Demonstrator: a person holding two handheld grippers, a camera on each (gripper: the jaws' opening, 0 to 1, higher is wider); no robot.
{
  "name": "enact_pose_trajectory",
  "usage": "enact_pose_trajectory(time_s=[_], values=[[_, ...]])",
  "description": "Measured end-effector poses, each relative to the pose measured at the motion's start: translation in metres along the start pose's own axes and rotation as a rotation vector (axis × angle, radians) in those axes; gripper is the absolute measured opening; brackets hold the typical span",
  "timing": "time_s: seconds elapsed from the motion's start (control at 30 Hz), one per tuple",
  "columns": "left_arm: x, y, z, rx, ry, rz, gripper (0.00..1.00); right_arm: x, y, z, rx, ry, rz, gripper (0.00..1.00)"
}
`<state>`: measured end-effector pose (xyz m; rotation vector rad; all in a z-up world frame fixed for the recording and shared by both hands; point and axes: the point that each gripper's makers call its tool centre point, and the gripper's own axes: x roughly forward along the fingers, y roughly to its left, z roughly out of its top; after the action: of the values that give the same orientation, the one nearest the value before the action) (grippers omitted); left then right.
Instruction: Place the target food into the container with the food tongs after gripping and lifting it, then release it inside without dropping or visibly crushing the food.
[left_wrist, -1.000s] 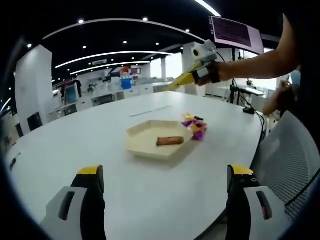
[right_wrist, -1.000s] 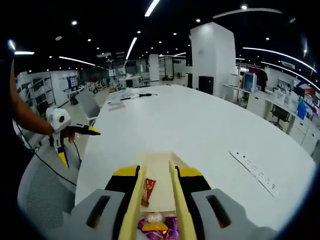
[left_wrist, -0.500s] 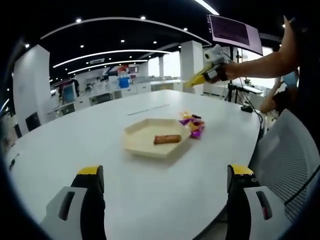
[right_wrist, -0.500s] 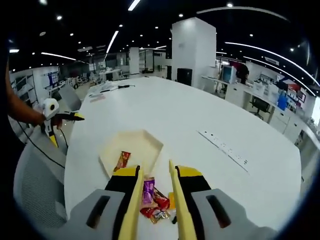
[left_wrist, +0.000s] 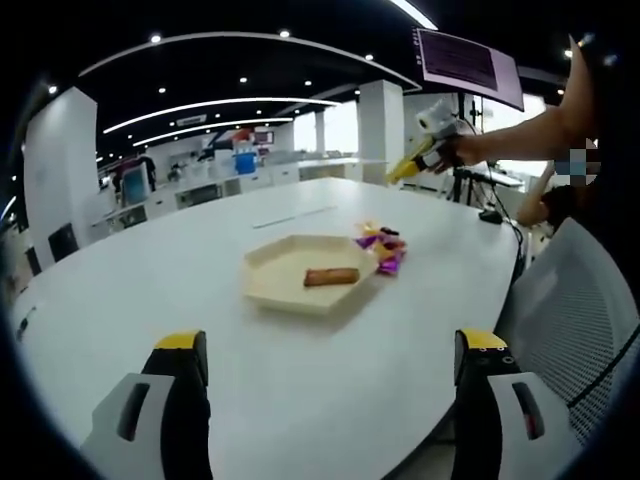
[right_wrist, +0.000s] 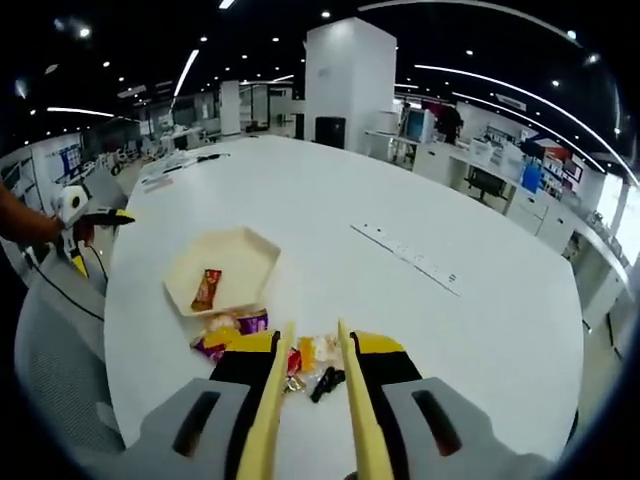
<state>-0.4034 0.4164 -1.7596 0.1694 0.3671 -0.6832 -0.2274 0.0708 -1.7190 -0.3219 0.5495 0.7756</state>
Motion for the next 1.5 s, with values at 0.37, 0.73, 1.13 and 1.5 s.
enact_pose_trajectory(time_s=[0.37,0.73,1.13,1.5], values=[[0.0,0.003,0.0,-0.004,0.0,0.012,0.99,0.019,-0.015,-0.035,0.06,0.069,-0.072,0.27],[-0.001,0.004,-0.001,-0.004,0.007,0.021,0.99,0.046,-0.012,-0.07,0.116,0.141,-0.096,0.27],[0.0,0.004,-0.002,-0.008,0.009,0.017,0.99,0.068,-0.009,-0.086,0.144,0.204,-0.123,0.27],[0.0,0.005,-0.003,-0.013,0.01,0.022,0.99,0.073,-0.01,-0.094,0.115,0.249,-0.149,0.25]])
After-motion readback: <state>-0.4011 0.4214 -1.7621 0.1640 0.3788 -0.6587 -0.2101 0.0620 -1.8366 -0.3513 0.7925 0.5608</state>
